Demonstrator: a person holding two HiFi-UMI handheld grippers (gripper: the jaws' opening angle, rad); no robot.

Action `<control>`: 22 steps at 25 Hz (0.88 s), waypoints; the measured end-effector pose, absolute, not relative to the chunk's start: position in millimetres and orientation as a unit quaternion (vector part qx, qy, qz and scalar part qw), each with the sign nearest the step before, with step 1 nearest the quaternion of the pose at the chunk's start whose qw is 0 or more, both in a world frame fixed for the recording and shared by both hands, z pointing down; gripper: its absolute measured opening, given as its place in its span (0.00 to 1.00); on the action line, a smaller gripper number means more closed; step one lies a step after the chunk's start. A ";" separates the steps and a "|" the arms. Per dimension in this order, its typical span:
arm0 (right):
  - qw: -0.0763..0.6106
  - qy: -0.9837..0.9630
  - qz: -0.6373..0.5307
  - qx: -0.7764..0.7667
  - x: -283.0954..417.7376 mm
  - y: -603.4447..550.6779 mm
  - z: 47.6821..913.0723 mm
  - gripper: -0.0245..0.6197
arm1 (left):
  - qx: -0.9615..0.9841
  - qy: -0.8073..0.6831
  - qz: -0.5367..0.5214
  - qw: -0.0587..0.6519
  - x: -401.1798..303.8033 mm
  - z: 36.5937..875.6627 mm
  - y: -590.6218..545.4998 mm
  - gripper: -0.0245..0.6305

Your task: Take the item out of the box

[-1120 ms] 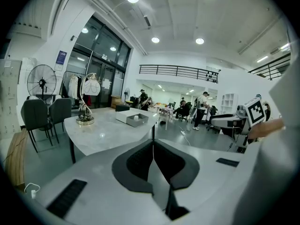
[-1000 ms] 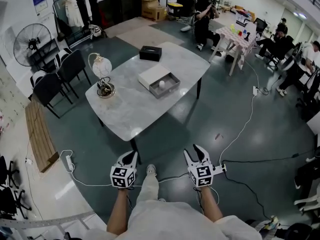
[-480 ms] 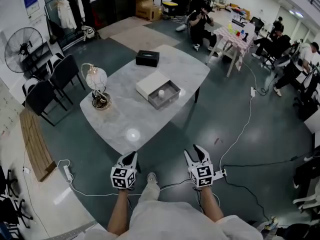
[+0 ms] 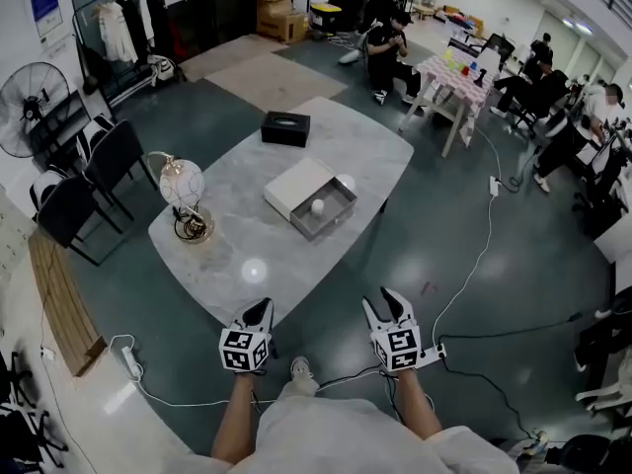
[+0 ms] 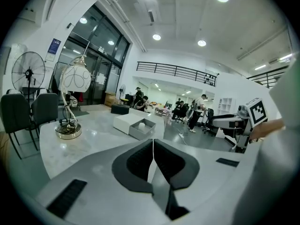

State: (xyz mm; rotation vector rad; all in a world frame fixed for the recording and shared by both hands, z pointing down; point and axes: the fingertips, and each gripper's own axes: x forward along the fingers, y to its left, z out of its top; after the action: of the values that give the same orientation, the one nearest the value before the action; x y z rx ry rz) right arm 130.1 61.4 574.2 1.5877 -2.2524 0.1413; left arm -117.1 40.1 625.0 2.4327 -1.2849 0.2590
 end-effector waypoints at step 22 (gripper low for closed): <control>0.207 -0.784 0.062 0.582 106.0 -35.9 582.8 0.33 | 0.879 -0.422 0.100 0.196 -130.3 631.9 -76.6 0.06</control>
State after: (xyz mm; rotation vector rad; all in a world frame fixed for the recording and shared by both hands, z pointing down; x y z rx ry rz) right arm 106.0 -35.9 582.8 1.6220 -2.1834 0.1740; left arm -130.3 -76.6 631.9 2.4632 -1.1819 0.2798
